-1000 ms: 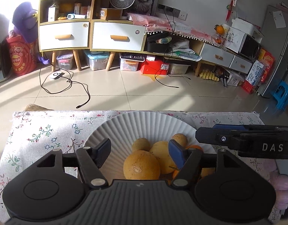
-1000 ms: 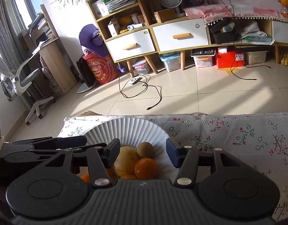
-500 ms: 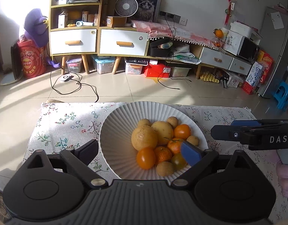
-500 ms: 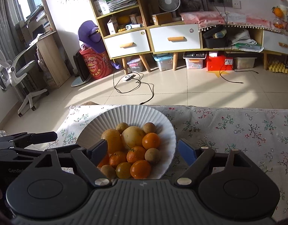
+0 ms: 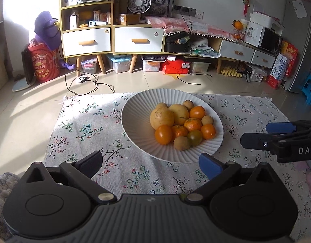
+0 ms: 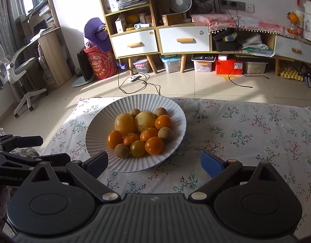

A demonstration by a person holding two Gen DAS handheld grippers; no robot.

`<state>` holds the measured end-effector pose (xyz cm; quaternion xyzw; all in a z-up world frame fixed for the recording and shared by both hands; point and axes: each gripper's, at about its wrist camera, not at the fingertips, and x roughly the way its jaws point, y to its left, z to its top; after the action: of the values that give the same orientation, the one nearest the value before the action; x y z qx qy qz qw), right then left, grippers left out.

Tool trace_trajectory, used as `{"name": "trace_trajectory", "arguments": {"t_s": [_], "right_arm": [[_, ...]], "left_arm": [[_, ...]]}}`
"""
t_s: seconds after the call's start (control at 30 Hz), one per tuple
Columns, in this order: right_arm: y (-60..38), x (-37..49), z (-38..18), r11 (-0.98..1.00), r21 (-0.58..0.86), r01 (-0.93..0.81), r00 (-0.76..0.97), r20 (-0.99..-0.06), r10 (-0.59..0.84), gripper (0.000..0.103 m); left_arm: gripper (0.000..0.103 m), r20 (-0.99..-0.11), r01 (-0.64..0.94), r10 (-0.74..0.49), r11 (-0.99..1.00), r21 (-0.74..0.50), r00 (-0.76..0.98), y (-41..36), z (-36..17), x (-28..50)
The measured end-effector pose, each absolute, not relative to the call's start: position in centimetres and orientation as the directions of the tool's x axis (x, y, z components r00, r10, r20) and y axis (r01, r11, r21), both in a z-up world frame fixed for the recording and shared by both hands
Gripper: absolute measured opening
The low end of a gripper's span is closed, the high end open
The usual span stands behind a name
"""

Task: Organize fruits
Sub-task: 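Move both grippers back toward the two green tomatoes, then grasp a green tomato with the right gripper while the left gripper grasps the other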

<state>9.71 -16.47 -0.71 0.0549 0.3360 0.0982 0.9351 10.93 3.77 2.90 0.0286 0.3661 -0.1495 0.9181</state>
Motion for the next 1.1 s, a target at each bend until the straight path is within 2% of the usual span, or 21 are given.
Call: {"name": "trace_trajectory", "arguments": {"t_s": [0.33,0.67,0.77,1.1], "right_arm": [[-15.2,7.1,-2.3,0.977,0.102,-0.185,0.764,-0.611,0.208,0.101],[-14.4,5.6,-4.1,0.976,0.005,-0.216,0.771,-0.612,0.174,0.102],[-14.1,5.3,-4.9,0.972,-0.020,-0.234,0.762,-0.624,0.171,0.102],[-13.0,5.0,-6.3,0.952,-0.067,-0.299,0.739,-0.647,0.187,0.102]], "left_arm": [[0.093,-0.698,0.331,-0.184,0.940,0.081,0.692,3.6,-0.2,8.3],[0.091,-0.722,0.397,-0.226,0.915,0.073,0.654,4.2,-2.8,7.6],[0.084,-0.720,0.412,-0.244,0.909,0.063,0.649,4.3,-3.4,7.5],[0.051,-0.727,0.462,-0.319,0.887,-0.004,0.607,3.9,-4.1,8.1]]}}
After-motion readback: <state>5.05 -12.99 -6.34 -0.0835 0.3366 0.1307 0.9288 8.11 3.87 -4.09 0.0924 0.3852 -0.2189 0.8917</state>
